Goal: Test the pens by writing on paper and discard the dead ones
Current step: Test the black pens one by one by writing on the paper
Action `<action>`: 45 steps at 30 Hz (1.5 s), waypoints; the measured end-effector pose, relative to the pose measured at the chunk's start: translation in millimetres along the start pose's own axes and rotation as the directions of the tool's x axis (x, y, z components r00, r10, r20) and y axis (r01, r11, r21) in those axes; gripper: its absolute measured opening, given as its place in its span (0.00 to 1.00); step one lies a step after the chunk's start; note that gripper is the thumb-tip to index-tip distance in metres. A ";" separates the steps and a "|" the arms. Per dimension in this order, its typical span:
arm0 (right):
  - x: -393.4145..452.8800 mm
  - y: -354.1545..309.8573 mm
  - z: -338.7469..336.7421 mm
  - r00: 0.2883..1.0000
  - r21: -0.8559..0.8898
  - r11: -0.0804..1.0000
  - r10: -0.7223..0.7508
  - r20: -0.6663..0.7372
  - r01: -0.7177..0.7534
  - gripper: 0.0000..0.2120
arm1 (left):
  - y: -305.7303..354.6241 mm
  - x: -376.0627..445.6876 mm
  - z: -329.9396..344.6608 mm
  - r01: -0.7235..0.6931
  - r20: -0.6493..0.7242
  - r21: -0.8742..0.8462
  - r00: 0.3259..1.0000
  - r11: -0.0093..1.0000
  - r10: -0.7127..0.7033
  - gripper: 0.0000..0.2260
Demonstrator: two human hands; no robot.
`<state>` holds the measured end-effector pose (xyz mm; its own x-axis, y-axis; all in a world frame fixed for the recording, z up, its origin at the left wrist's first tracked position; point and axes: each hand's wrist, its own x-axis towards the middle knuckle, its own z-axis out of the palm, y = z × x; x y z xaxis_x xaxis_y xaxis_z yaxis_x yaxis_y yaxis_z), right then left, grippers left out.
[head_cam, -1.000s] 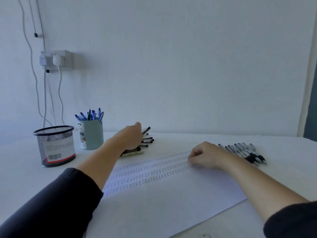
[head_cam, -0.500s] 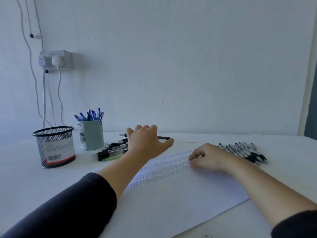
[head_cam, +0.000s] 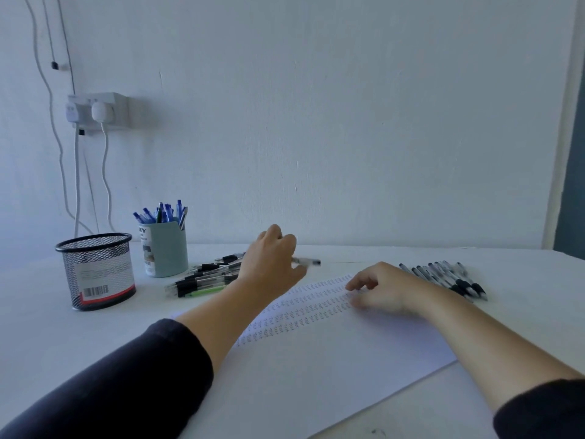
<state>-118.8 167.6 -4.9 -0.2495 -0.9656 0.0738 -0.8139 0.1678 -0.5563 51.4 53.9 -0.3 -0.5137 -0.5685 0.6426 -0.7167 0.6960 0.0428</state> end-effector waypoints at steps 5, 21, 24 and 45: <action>-4.1 -2.2 -4.3 0.999 -0.046 0.999 0.028 0.016 -0.027 0.18 | 12.3 -3.0 -7.9 -0.083 -0.114 -0.263 0.992 0.961 0.055 0.12; -6.4 2.6 -11.0 0.984 -0.264 0.948 0.177 -0.034 -0.179 0.12 | 79.4 -11.3 -12.8 0.588 0.529 -0.786 0.800 0.191 -0.283 0.04; -7.6 2.5 -12.0 0.981 -0.268 0.944 0.187 -0.048 -0.193 0.11 | 86.1 -13.4 -5.3 0.596 0.533 -0.750 0.802 0.288 -0.271 0.05; -15.1 0.0 -13.9 0.966 -0.308 0.916 0.254 -0.053 -0.258 0.15 | 87.1 -16.7 10.1 0.497 0.398 -0.649 0.867 0.576 -0.300 0.05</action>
<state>-122.4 184.9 5.4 -0.4757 -0.8792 -0.0267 -0.8425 0.4641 -0.2735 -7.1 119.6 -15.0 -0.4178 -0.8763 0.2397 -0.3621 0.4027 0.8407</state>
